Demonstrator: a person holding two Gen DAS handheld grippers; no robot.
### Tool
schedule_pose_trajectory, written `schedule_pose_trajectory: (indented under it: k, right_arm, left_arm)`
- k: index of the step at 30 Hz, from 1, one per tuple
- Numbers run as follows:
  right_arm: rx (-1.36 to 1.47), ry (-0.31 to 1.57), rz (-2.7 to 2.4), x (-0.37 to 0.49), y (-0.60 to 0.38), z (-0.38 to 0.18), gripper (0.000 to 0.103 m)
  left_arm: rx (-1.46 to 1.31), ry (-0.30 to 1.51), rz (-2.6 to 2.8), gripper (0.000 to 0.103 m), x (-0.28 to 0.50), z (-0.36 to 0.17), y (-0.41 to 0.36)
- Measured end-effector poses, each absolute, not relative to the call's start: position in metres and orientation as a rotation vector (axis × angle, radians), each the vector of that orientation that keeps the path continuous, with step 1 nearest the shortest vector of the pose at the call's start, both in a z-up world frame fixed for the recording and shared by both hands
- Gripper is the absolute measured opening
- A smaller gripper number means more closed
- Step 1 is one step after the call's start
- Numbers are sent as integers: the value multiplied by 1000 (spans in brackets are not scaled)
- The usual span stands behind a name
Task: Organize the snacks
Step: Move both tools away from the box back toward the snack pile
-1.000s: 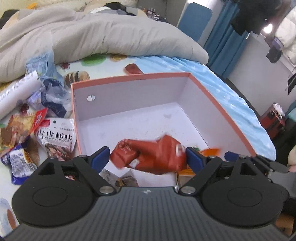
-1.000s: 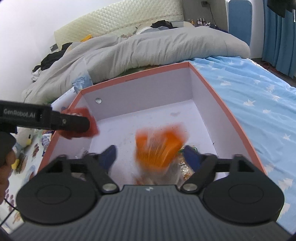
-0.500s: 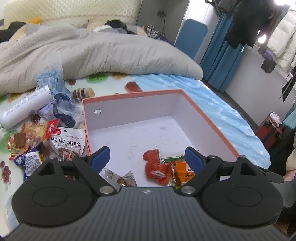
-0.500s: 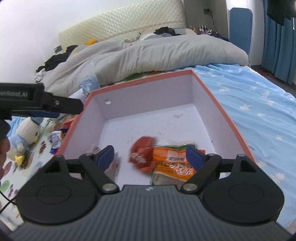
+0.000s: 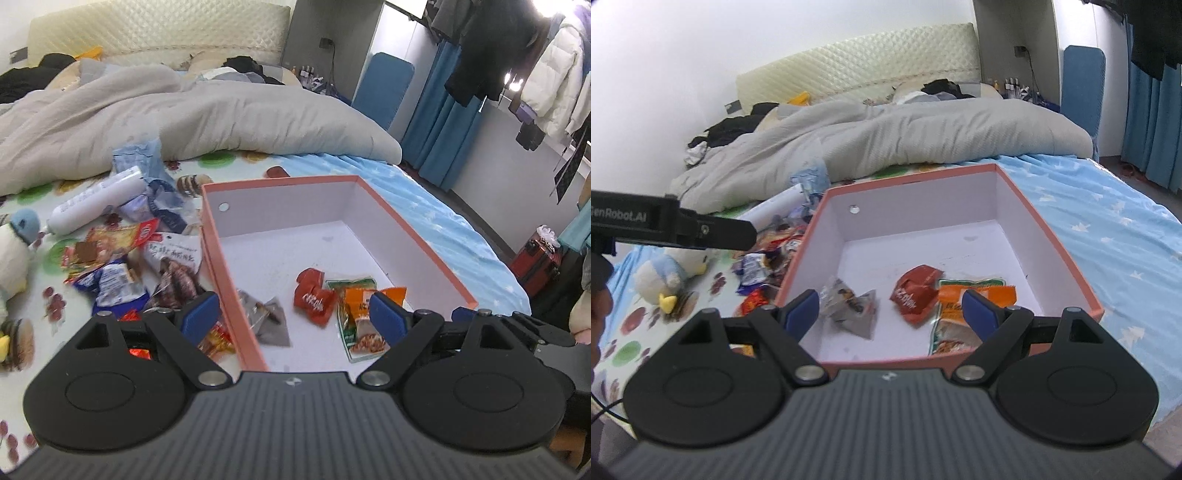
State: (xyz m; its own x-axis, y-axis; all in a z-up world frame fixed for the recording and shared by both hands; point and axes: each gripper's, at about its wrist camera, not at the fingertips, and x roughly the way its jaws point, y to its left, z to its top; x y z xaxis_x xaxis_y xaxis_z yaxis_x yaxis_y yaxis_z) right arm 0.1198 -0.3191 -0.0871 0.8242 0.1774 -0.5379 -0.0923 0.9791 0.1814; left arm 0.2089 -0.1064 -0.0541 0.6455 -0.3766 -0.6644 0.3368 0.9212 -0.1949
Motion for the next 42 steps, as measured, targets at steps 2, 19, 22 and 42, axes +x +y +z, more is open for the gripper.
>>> schedule_pose_trajectory:
  k: [2,19,22,42]
  right_arm:
    - [161,580,145,111,-317,-86,86]
    - [152,523,178,62,-293,-72,86]
    - [129,516,183,56,-286,-73,86]
    - [92,528,270,39,-225,-75,86]
  left_arm:
    - [-51,763,-401,91,196,-51,-99]
    - [-64,689,-304,91,131,-22,-39]
    - [-95,692,-271,91,121,-22,-21]
    - [-157,686,-154,91,78,-39,63]
